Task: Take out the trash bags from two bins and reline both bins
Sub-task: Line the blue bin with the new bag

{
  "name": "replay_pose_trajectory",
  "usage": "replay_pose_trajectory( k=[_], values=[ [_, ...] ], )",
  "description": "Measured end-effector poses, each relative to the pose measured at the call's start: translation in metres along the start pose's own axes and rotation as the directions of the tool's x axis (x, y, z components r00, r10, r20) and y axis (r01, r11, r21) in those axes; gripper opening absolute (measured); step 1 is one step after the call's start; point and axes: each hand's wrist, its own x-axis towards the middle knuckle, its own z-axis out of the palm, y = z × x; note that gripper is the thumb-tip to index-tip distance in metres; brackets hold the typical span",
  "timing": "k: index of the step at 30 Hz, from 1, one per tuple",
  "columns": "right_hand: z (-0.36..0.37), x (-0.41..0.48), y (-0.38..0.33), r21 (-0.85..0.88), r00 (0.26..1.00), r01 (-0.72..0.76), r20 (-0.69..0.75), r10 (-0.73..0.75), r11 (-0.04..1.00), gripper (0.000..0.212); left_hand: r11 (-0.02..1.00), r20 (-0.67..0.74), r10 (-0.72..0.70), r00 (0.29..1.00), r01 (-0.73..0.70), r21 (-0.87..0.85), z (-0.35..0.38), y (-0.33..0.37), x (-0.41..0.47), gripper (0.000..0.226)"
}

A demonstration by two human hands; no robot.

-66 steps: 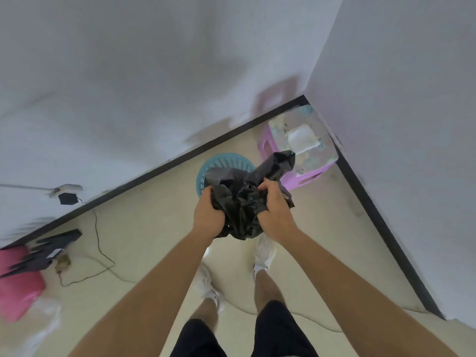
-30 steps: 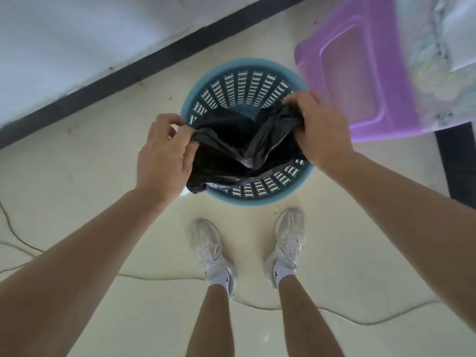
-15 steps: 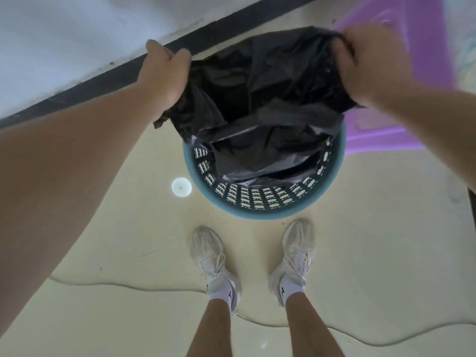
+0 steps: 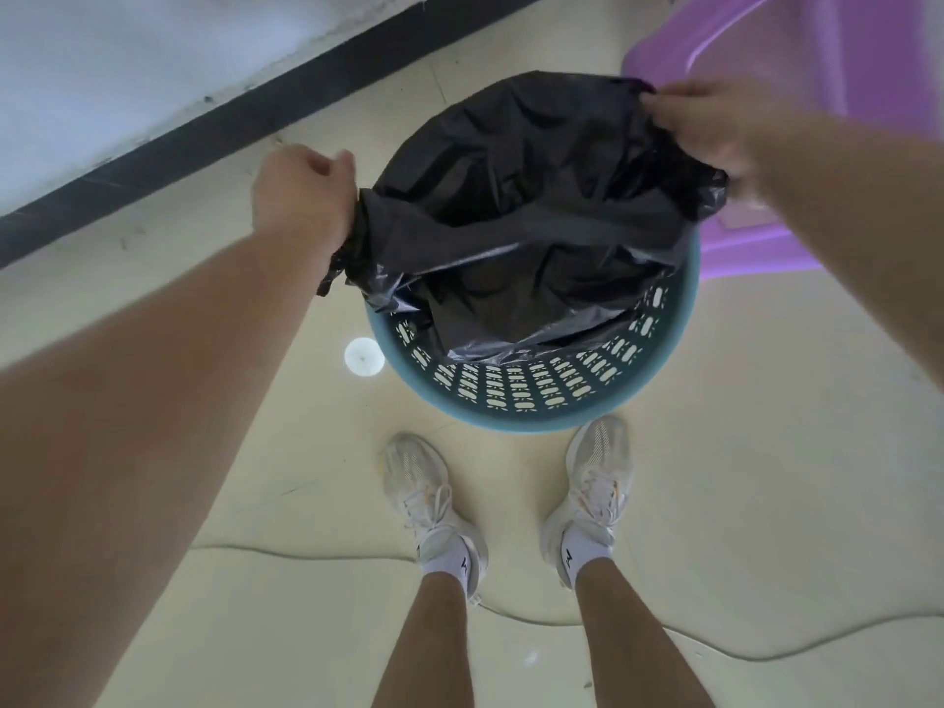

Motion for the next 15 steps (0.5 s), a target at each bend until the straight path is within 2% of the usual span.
replay_pose_trajectory(
  k=[1,2,3,5,6,7,8,9,11,12,13,15],
  values=[
    [0.002,-0.006,0.001,0.080,1.000,0.026,-0.018,-0.025,0.996,0.030,0.999,-0.100,-0.019,0.995,0.014,-0.050,-0.005,-0.001,-0.007,0.031],
    [0.003,-0.013,0.002,0.027,0.990,0.104,-0.095,-0.101,0.994,0.035,0.988,-0.175,-0.072,0.982,0.047,-0.144,-0.010,-0.003,-0.015,0.027],
    [0.004,-0.020,0.005,-0.098,0.952,0.202,-0.213,-0.219,0.974,0.038,0.968,-0.230,-0.135,0.964,0.080,-0.237,-0.013,-0.005,-0.023,0.026],
    [0.007,-0.043,0.011,-0.379,0.769,0.376,-0.382,-0.513,0.845,0.047,0.960,-0.303,-0.156,0.940,0.072,-0.271,-0.019,-0.011,-0.043,0.034],
    [0.009,-0.058,0.010,-0.478,0.678,0.426,-0.393,-0.621,0.768,0.048,0.967,-0.308,-0.135,0.942,0.057,-0.249,-0.019,-0.014,-0.052,0.039],
    [0.012,-0.070,0.009,-0.541,0.631,0.467,-0.350,-0.692,0.699,0.048,0.974,-0.281,-0.096,0.955,0.031,-0.225,-0.017,-0.017,-0.059,0.046],
    [0.016,-0.074,0.010,-0.580,0.646,0.490,-0.260,-0.718,0.651,0.048,0.975,-0.218,-0.049,0.975,-0.001,-0.221,-0.013,-0.018,-0.065,0.052],
    [0.021,-0.074,0.013,-0.616,0.708,0.470,-0.164,-0.686,0.632,0.051,0.973,-0.136,-0.005,0.991,-0.027,-0.229,-0.008,-0.020,-0.068,0.056],
    [0.028,-0.059,0.025,-0.685,0.868,0.319,-0.067,-0.492,0.655,0.065,0.974,0.033,0.023,0.999,-0.015,-0.228,0.002,-0.020,-0.076,0.057],
    [0.029,-0.052,0.030,-0.661,0.938,0.215,-0.064,-0.340,0.719,0.075,0.976,0.090,0.000,0.996,0.019,-0.218,0.006,-0.022,-0.081,0.056],
    [0.029,-0.043,0.038,-0.580,0.982,0.113,-0.058,-0.180,0.807,0.082,0.972,0.121,-0.045,0.992,0.071,-0.222,0.008,-0.024,-0.085,0.056],
    [0.023,-0.037,0.050,-0.260,0.999,-0.040,-0.015,0.037,0.965,0.092,0.940,0.098,-0.175,0.980,0.196,-0.280,0.013,-0.030,-0.096,0.055]
  ],
)
